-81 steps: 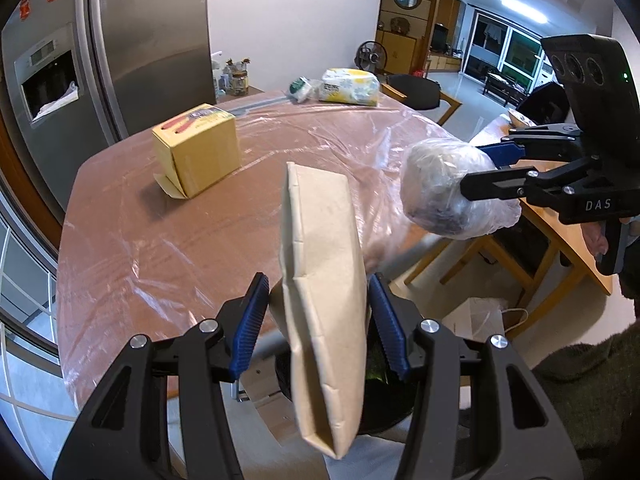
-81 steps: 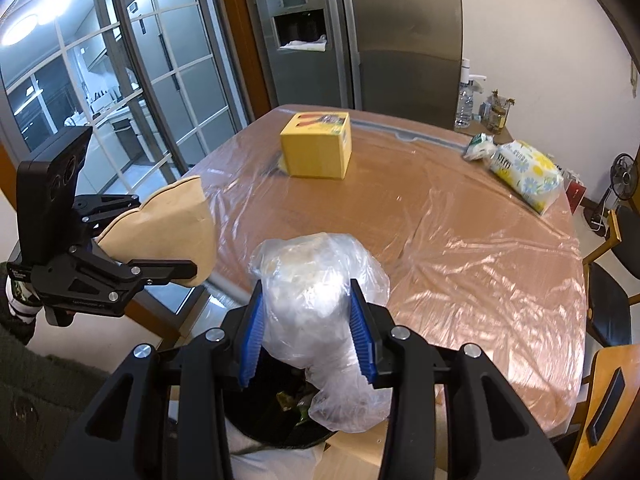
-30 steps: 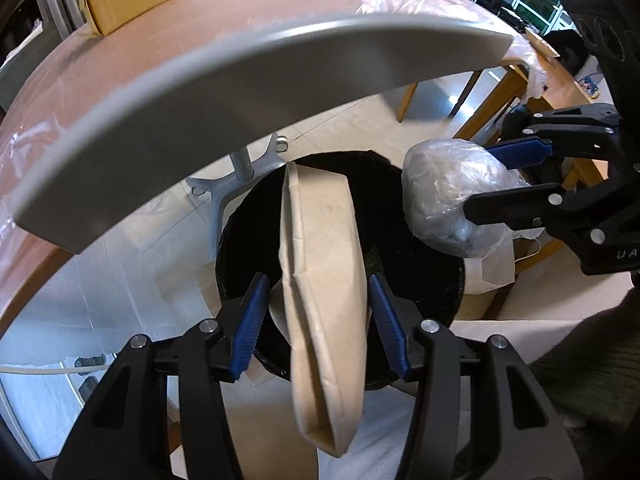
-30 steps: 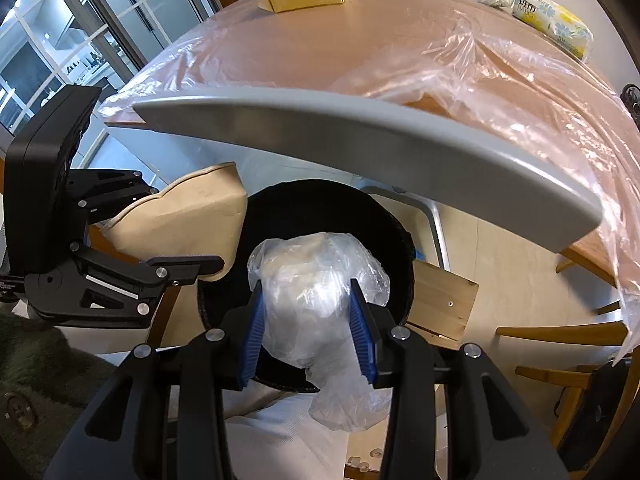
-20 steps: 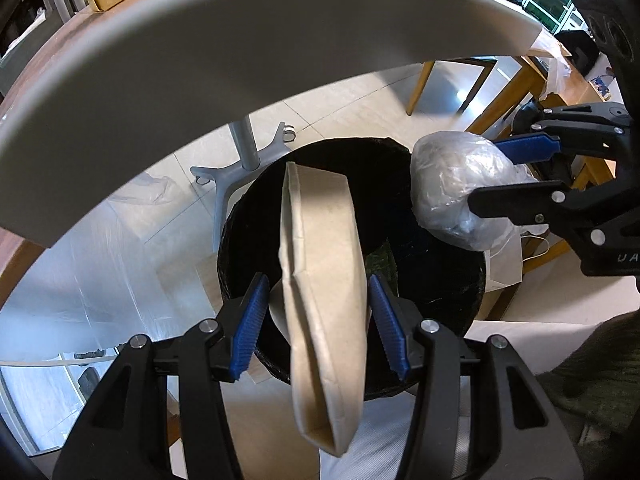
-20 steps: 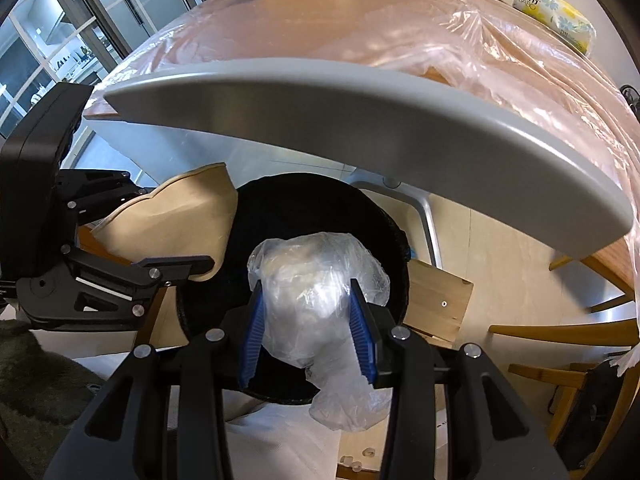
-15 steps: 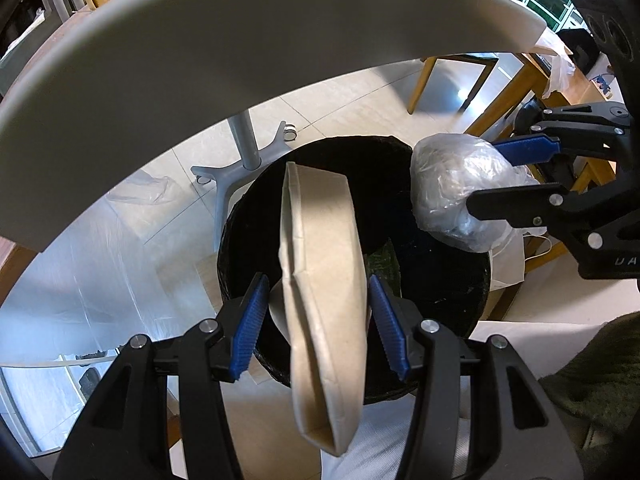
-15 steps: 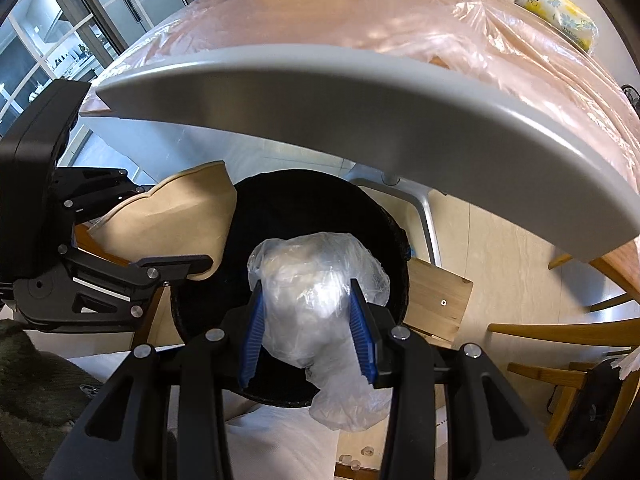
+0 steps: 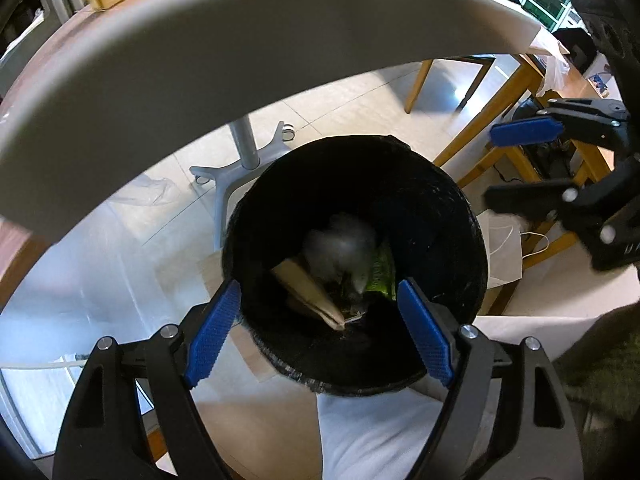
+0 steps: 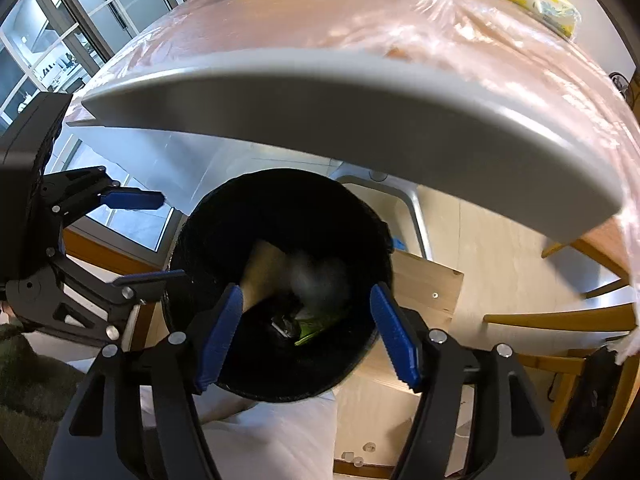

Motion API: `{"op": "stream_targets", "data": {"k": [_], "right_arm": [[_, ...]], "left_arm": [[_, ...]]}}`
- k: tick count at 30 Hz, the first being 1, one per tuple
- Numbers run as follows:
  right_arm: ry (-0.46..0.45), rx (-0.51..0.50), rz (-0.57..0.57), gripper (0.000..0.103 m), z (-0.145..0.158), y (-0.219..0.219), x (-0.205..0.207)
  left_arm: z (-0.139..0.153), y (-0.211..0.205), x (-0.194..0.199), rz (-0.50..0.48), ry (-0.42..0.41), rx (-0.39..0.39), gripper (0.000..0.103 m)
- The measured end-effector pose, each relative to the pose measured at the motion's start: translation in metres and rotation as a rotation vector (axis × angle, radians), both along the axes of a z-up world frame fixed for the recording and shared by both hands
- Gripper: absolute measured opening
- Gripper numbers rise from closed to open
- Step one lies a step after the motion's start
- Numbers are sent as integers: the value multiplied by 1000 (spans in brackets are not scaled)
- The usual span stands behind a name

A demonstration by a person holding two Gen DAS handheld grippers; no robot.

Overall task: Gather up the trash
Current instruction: 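Raise both tools back toward the yellow box and tissue pack, then grasp the yellow cartoon box with the left tool while the right grasps the green snack packet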

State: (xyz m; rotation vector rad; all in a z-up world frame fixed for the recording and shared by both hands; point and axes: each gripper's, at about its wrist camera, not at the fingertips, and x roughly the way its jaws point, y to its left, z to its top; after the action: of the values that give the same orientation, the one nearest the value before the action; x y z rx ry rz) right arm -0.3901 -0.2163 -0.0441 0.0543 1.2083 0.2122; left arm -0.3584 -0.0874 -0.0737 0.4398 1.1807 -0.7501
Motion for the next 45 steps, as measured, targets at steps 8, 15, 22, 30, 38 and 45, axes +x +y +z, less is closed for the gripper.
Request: {"op": "stream_targets", "data": {"k": [8,15,22,30,38,45], "right_arm": [[-278,-62,13,88,115,-24,-11],[-436,-132,-181,95,159,-69,92],[-367,-180,-220,95,141,-78,205],[-251,-139,-353,95,112,-102,286],[-262,-276,-217,95,125,-118,343],[-136,-316,-105,94,102,-133,389]], "left_arm": [[103,31,-9,-34,-139,-160,82],[165,28,67,91,-437,-204,98],[172,0,167,63,-521,-136,98],[160,-20,232,-64,-482,-83,98],[153,-33,250,-205,-411,-88,98],[150,-38,255,-268,-341,-103,98]]}}
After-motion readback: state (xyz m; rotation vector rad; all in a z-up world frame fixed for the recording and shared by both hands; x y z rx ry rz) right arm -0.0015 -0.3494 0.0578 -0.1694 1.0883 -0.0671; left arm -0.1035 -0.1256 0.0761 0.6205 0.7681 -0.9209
